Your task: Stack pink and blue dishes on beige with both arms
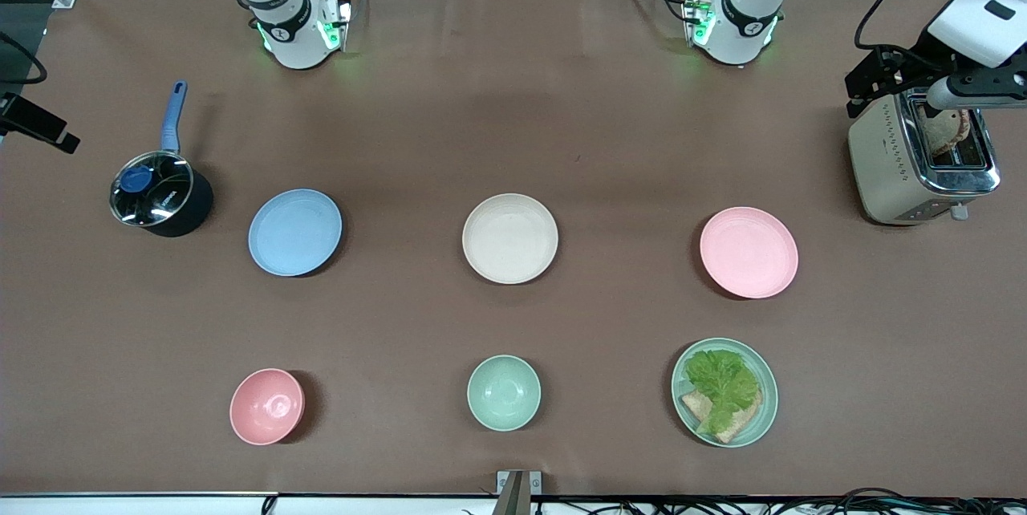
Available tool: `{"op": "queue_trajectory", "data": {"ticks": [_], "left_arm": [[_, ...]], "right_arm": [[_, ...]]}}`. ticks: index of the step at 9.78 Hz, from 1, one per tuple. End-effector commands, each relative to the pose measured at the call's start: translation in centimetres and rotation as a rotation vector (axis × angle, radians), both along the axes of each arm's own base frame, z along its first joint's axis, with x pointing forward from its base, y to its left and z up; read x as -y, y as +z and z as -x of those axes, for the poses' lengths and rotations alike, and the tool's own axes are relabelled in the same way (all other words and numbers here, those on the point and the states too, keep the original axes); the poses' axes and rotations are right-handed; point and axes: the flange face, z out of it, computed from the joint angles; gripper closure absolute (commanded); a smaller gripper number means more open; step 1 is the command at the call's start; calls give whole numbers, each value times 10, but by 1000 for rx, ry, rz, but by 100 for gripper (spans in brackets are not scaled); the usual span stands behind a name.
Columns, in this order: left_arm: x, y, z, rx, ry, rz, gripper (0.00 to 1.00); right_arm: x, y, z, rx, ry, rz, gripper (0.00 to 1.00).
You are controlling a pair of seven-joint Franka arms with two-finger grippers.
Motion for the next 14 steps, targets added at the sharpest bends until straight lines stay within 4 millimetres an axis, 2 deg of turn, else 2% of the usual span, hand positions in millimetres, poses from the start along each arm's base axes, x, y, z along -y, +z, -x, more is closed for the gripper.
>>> {"op": "queue_trajectory", "data": {"ticks": [1, 2, 3, 4, 5, 6, 8, 9, 11, 12, 13, 14], "left_arm": [[0, -11, -15, -63, -15, 9, 0], [-7, -17, -26, -73, -9, 9, 0], [-18, -36, -44, -98, -28, 16, 0], [-36, -76, -75, -99, -54, 19, 0], [-52, -118, -93, -102, -60, 25, 0], [-71, -162, -100, -94, -50, 32, 0], [-79, -253, -102, -62, -71, 33, 0], [-83, -292, -100, -85, -94, 35, 0], [-104, -361, -100, -107, -181, 43, 0], [-117, -389, -101, -117, -195, 61, 0], [-120, -410, -101, -120, -204, 98, 0], [-119, -426, -101, -139, -211, 121, 6]], "right_arm": [[0, 0, 1, -7, -14, -18, 0], [0, 0, 1, -7, -14, -18, 0], [0, 0, 1, -8, -13, -19, 0], [0, -1, 2, -10, -14, -20, 0], [0, -1, 2, -11, -14, -20, 0], [-1, 1, 2, -5, -13, -18, 0], [-2, -6, -2, -19, 7, -21, 0], [1, -27, -5, -48, 88, -63, 0], [11, -113, -24, -43, 126, -124, 0], [14, -158, -27, -30, 188, -126, 0], [21, -203, -28, -33, 211, -152, 0], [27, -244, -29, -40, 236, -175, 0]]}}
